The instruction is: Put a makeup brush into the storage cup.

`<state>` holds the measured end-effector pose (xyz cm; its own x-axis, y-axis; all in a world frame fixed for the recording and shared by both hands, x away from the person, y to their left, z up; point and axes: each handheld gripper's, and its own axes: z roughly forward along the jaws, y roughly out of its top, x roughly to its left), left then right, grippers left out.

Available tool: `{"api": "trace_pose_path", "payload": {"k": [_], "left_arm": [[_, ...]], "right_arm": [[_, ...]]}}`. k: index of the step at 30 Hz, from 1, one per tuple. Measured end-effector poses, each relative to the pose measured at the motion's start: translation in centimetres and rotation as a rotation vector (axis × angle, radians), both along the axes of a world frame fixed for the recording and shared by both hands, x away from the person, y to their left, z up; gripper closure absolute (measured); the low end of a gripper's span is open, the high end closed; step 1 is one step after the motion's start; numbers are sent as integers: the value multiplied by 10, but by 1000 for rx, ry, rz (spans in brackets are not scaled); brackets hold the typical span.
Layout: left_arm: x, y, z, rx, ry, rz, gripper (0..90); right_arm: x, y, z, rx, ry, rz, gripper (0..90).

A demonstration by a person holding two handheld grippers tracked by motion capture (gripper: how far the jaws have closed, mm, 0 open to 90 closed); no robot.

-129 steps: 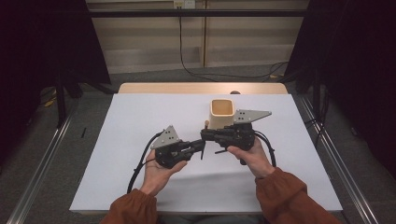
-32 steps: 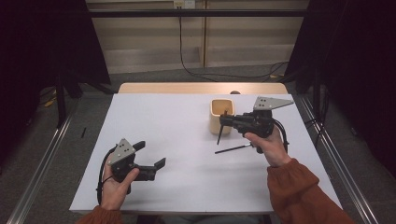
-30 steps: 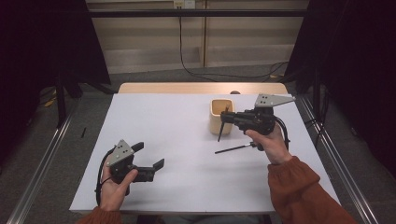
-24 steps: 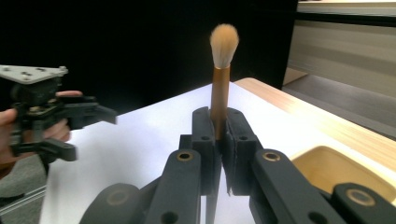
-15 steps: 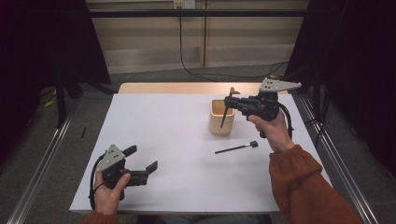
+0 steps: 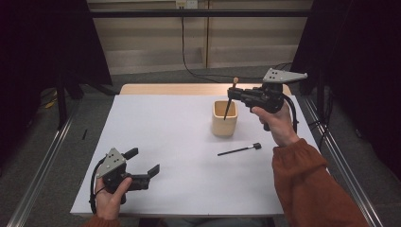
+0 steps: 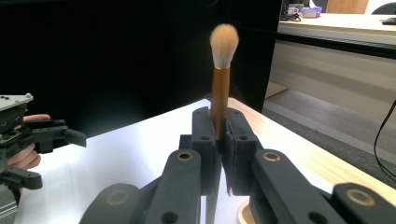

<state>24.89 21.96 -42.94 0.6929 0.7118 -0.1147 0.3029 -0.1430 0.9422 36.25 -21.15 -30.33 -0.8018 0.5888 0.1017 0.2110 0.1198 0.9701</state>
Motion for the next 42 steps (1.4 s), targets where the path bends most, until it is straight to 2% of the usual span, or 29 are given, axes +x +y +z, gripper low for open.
{"api": "trace_pose_path", "payload": {"k": [7, 10, 24, 28, 33, 36, 42], "left_arm": [[1, 1, -1, 14, 2, -1, 21], [2, 1, -1, 16, 8, 5, 26], [3, 3, -1, 25, 3, -4, 29], [3, 3, -1, 28, 5, -3, 29], [3, 3, -1, 7, 6, 8, 31], [3, 3, -1, 16, 4, 5, 31], [2, 3, -1, 15, 2, 1, 30]], "right_arm": [[7, -2, 8, -6, -7, -20, 843], [14, -1, 14, -25, -14, -34, 842], [39, -3, 19, -53, -15, -104, 842], [45, -4, 20, -51, -16, -121, 842], [52, -4, 22, -59, -12, -139, 842], [55, -3, 23, -54, -15, -139, 842], [64, -2, 16, -53, 4, -156, 842]]}}
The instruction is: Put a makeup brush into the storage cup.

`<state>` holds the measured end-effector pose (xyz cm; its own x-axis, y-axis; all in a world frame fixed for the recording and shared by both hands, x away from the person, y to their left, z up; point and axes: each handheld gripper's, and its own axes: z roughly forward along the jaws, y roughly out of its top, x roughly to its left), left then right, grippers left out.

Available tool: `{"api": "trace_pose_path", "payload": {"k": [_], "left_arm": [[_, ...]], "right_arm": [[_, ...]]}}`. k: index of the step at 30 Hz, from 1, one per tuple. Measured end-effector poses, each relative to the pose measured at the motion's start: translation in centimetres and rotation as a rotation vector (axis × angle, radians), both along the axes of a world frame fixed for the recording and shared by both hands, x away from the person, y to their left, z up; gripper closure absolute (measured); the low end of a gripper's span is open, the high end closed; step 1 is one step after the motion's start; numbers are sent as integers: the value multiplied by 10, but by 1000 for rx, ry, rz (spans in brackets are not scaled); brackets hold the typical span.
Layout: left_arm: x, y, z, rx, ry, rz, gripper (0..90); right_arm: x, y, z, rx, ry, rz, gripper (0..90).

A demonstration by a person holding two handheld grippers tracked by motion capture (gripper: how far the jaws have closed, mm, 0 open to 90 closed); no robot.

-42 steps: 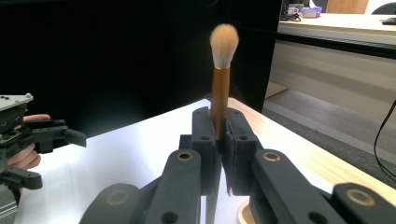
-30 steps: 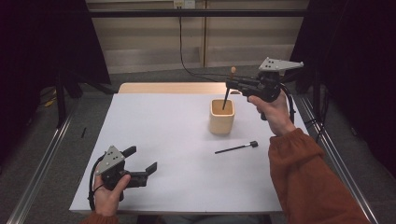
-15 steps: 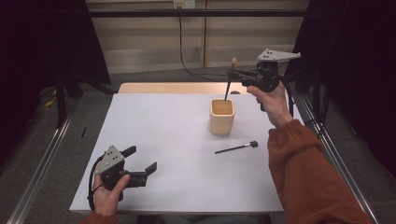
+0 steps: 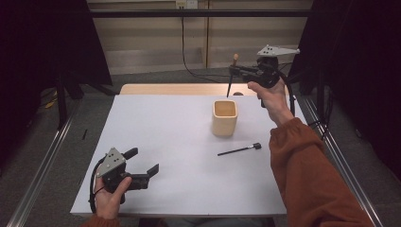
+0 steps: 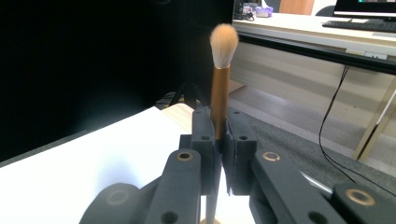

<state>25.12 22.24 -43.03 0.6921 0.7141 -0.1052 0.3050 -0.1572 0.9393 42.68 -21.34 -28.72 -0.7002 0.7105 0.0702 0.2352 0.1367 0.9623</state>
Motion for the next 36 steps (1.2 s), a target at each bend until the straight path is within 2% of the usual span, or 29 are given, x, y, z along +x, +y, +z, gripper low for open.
{"api": "trace_pose_path", "payload": {"k": [12, 24, 36], "left_arm": [[0, 1, 1, -4, 1, 8, 30], [0, 3, 1, -3, -11, 14, 25], [0, 4, 2, 8, -19, 15, 25]], "right_arm": [[-1, 6, -17, -26, 29, 20, 842], [-3, 3, -45, -16, 75, 17, 842], [-4, -1, -66, -5, 107, 11, 842]]}}
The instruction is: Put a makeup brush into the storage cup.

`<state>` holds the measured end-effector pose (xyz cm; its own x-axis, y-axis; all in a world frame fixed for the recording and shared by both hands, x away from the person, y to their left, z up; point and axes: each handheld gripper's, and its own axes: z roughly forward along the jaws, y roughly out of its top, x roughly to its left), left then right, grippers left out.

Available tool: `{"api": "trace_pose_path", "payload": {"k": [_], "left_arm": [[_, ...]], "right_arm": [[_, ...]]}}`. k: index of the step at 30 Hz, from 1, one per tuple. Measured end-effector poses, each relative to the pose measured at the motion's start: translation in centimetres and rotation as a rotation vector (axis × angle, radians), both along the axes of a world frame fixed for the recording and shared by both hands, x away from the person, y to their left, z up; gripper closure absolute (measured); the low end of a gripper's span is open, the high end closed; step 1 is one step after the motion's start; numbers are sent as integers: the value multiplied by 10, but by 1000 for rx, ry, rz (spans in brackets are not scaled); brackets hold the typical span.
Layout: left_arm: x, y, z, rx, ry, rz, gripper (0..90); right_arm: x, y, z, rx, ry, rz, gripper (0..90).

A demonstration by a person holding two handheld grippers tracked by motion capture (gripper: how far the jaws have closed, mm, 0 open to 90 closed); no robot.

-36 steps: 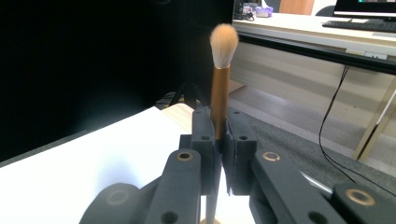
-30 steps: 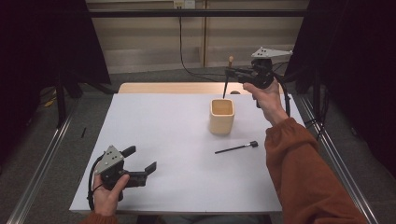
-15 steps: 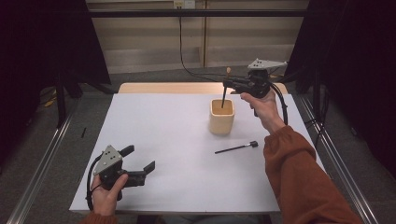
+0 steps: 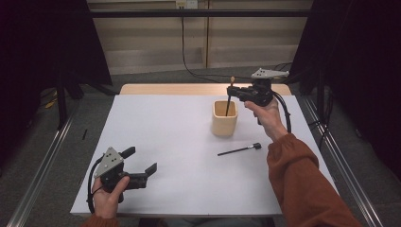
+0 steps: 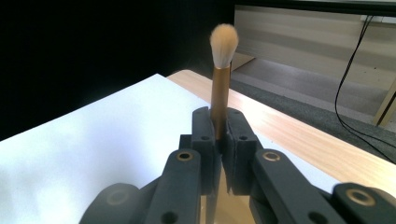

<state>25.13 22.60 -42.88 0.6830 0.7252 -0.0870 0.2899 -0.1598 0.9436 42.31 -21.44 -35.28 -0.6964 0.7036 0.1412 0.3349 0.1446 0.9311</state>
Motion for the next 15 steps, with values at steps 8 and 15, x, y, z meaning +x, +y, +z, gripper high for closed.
{"api": "trace_pose_path", "payload": {"k": [8, 15], "left_arm": [[0, -1, 0, 11, -6, -10, 27], [0, -1, 0, 13, -1, -5, 28]], "right_arm": [[-1, -2, -11, 1, 14, -3, 842], [-1, -2, -20, -3, 33, -5, 842]]}}
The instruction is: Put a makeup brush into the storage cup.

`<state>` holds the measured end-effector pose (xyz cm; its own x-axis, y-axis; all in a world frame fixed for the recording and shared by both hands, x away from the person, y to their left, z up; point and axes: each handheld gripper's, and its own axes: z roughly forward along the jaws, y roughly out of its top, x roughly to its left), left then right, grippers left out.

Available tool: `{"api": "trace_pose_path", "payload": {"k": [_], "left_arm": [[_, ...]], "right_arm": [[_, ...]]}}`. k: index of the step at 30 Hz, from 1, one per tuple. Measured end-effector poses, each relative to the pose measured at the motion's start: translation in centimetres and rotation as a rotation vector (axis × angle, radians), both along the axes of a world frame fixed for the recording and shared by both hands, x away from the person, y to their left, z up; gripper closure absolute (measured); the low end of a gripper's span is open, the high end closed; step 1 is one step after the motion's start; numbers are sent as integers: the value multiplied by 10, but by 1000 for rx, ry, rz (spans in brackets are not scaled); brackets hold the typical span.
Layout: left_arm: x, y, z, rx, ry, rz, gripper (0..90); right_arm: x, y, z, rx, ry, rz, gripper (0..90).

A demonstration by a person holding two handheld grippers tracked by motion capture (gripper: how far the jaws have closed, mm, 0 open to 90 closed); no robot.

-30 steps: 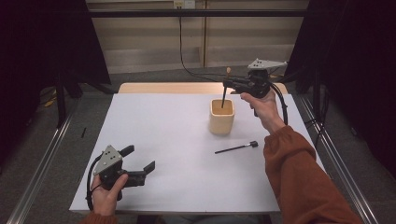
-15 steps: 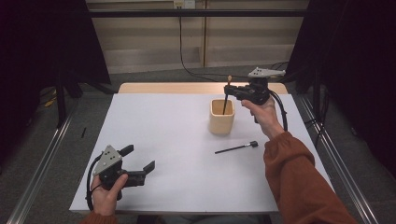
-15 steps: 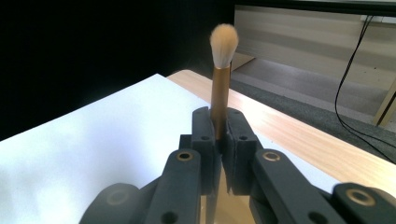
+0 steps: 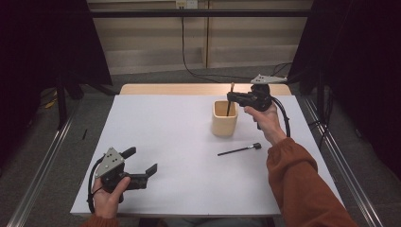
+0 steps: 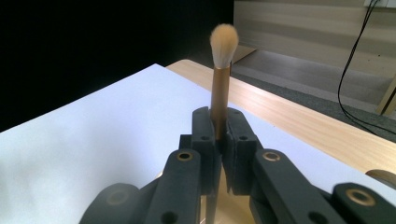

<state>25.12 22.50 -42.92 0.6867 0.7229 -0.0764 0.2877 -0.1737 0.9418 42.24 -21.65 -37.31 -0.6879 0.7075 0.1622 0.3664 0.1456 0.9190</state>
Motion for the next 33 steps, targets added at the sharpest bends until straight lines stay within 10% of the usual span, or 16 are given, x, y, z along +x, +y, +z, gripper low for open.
{"api": "trace_pose_path", "payload": {"k": [33], "left_arm": [[2, 2, -2, 14, 5, 1, 29]], "right_arm": [[1, 1, -32, 0, 50, -15, 825]]}}
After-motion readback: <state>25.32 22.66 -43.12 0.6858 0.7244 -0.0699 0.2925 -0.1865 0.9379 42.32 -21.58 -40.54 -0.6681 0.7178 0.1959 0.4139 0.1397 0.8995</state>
